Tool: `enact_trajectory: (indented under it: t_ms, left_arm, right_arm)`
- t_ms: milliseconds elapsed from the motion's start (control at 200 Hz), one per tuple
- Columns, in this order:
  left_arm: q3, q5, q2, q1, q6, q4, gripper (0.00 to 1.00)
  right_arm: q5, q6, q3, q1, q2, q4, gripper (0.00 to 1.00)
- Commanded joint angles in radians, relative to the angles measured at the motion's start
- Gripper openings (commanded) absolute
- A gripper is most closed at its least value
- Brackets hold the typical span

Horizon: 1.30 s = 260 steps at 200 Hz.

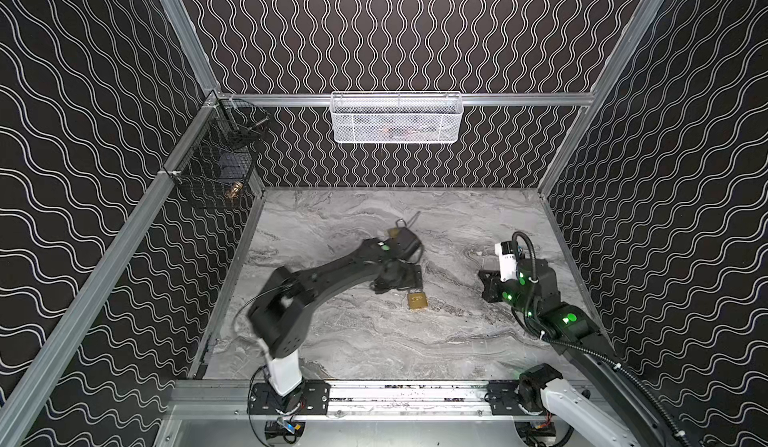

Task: Unlock with the key
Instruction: 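Lower the left gripper onto the long-shackle brass padlock body and grasp it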

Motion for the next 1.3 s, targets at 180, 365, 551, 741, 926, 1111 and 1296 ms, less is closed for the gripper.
enact_trajectory:
  t_ms: [180,365,551,741,926,1111,1296]
  left_arm:
    - [0.139,-0.037,0.181,-0.092,-0.199,-0.119,0.85]
    - [0.21,-0.091,0.246,-0.12,-0.222,-0.182,0.82]
    - [0.259,-0.098,0.27,-0.13,-0.228,-0.163,0.77]
    - [0.322,-0.102,0.332,-0.132,-0.251,-0.234,0.76]
    - [0.262,-0.099,0.314,-0.133,-0.299,-0.213,0.72]
    - [0.232,-0.098,0.297,-0.133,-0.309,-0.196,0.71]
    - [0.203,-0.077,0.296,-0.126,-0.297,-0.158,0.66]
  right_arm:
    - [-0.223,0.153,-0.156,-0.004,-0.106,0.161,0.0]
    - [-0.197,0.076,-0.095,-0.004,-0.12,0.081,0.0]
    - [-0.183,0.073,-0.097,-0.004,-0.16,0.073,0.0]
    - [-0.217,0.063,-0.098,-0.004,-0.149,0.084,0.0]
    - [-0.236,0.07,-0.105,-0.004,-0.168,0.085,0.0]
    - [-0.254,0.07,-0.108,-0.004,-0.164,0.089,0.0]
    - [-0.269,0.063,-0.105,-0.004,-0.147,0.092,0.0]
